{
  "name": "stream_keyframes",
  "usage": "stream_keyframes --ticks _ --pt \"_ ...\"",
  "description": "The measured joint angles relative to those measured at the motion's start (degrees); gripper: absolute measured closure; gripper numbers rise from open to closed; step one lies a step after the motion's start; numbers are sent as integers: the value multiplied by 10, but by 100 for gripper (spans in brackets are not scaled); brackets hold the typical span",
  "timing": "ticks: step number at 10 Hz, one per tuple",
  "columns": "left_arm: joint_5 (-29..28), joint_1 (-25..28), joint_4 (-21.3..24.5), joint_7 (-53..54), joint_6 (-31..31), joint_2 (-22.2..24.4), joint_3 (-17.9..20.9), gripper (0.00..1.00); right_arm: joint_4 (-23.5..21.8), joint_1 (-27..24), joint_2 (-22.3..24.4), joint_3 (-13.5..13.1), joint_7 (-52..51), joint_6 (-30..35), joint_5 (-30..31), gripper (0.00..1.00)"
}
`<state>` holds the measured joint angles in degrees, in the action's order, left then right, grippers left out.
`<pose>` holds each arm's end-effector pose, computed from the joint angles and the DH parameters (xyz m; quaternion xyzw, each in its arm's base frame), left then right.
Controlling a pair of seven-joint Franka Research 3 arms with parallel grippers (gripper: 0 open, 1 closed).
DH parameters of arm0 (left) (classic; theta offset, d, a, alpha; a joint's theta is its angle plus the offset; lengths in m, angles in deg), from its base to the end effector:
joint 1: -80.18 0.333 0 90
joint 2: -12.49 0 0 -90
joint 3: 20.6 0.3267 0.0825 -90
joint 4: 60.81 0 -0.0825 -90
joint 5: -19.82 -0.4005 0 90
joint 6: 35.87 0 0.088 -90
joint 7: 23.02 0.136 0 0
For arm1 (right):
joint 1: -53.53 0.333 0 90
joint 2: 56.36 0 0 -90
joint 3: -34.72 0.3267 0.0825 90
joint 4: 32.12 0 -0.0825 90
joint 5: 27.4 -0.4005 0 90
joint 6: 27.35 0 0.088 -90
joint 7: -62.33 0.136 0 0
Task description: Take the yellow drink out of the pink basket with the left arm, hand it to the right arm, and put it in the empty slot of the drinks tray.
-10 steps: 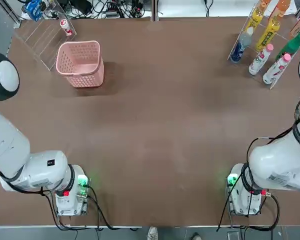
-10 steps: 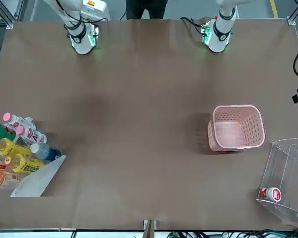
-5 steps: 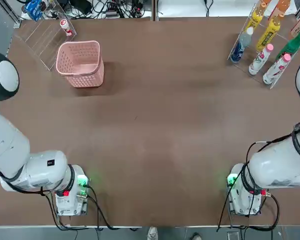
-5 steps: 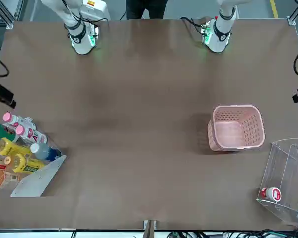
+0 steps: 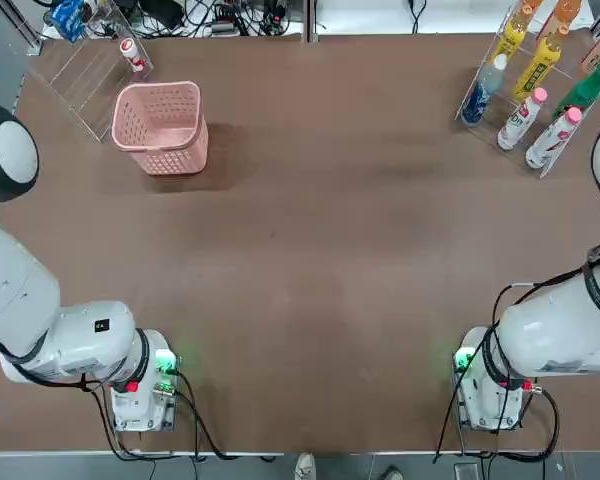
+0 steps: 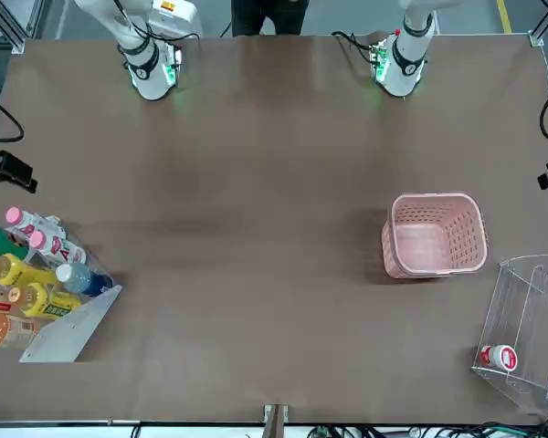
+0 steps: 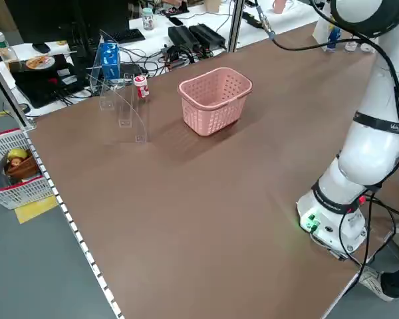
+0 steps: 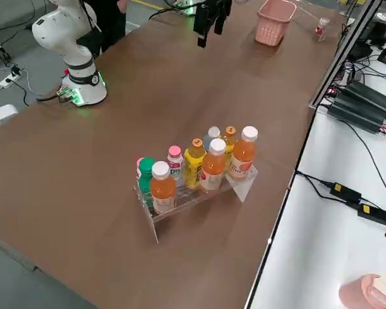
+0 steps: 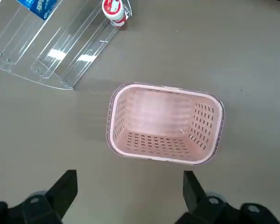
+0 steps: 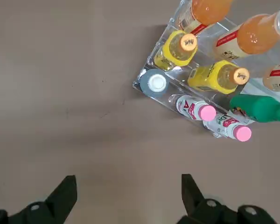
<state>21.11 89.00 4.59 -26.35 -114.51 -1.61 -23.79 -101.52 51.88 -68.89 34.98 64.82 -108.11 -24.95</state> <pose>0.6210 0.0631 0.6468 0.9969 0.0768 -0.0069 0.0180 0.6212 -0.0218 0.6343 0.9990 -0.0371 -0.0100 0.0207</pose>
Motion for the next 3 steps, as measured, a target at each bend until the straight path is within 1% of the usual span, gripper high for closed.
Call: stream_keyframes --ticks 3 --pt "0 0 0 0 0 0 0 0 -34 -2 4 -2 -7 -42 0 1"
